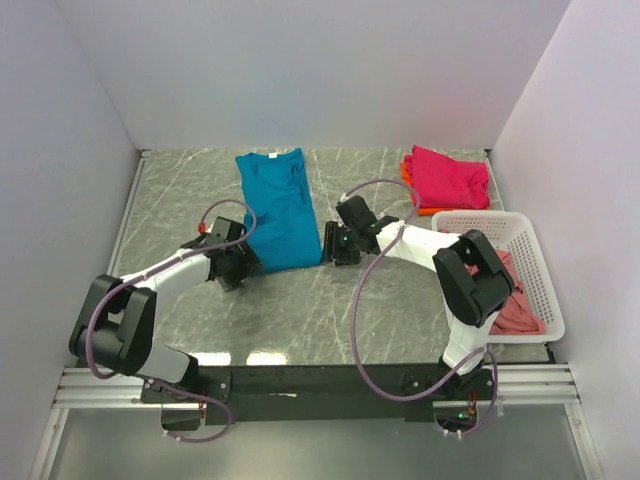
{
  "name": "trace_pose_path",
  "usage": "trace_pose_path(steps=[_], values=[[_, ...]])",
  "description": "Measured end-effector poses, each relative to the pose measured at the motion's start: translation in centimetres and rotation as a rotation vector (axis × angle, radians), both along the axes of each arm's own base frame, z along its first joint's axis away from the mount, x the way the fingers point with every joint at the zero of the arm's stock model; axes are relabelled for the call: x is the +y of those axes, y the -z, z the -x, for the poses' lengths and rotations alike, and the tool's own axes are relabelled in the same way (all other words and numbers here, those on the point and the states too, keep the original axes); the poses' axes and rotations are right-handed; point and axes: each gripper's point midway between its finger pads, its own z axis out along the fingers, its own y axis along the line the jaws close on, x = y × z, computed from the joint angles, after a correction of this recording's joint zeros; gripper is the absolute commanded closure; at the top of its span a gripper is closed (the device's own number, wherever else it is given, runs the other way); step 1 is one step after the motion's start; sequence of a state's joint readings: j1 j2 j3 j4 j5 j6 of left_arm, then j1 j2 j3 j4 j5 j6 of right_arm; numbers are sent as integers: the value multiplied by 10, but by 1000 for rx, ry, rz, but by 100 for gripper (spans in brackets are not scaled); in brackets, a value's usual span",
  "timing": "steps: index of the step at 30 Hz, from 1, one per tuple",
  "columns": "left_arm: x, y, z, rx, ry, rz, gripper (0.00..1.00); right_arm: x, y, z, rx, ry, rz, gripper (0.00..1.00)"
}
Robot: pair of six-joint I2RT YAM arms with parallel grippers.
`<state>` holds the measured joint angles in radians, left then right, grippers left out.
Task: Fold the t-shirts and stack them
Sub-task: Fold the tshirt
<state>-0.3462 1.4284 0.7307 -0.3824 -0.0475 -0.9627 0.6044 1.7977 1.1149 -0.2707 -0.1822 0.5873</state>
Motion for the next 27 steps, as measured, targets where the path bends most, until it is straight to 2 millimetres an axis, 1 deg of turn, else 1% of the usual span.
trace_pose_path(steps=[1, 2, 3, 6, 10, 13, 16, 17, 18, 19, 21, 22, 23, 24, 25, 27], values=[[0, 0, -3, -7, -3, 1, 35, 1, 2, -1, 1, -1, -1, 46], [-1, 2, -4, -9, -3, 2, 42, 1, 4, -1, 5, -2, 0, 46], [-1, 4, -6, -8, -5, 2, 43, 2, 7, -1, 10, -2, 3, 47], [-2, 5, -11, -14, -10, 3, 44, 2, 16, -2, 29, -2, 14, 48], [0, 5, -21, -25, -24, 7, 44, 9, 15, -9, 23, -6, -2, 48], [4, 5, -28, -37, -41, 12, 47, 15, 16, -13, 28, -11, -14, 50], [7, 7, -32, -36, -50, 12, 58, 20, 16, -16, 27, -17, -28, 51], [7, 7, -34, -36, -47, 14, 59, 21, 16, -16, 28, -19, -30, 51], [7, 8, -36, -40, -44, 17, 63, 21, 16, -17, 29, -21, -33, 53], [6, 8, -37, -42, -42, 24, 76, 22, 16, -17, 30, -22, -34, 53], [4, 10, -39, -44, -33, 27, 89, 23, 16, -16, 31, -22, -39, 59], [3, 12, -39, -42, -27, 32, 99, 24, 17, -16, 36, -21, -42, 65], [2, 11, -40, -47, -22, 35, 99, 24, 17, -15, 37, -21, -41, 69], [1, 11, -41, -52, -14, 39, 99, 25, 18, -14, 42, -23, -43, 76], [0, 11, -42, -54, -11, 41, 99, 26, 19, -13, 46, -28, -45, 80], [-1, 11, -42, -55, -7, 45, 99, 29, 20, -10, 54, -34, -48, 81]])
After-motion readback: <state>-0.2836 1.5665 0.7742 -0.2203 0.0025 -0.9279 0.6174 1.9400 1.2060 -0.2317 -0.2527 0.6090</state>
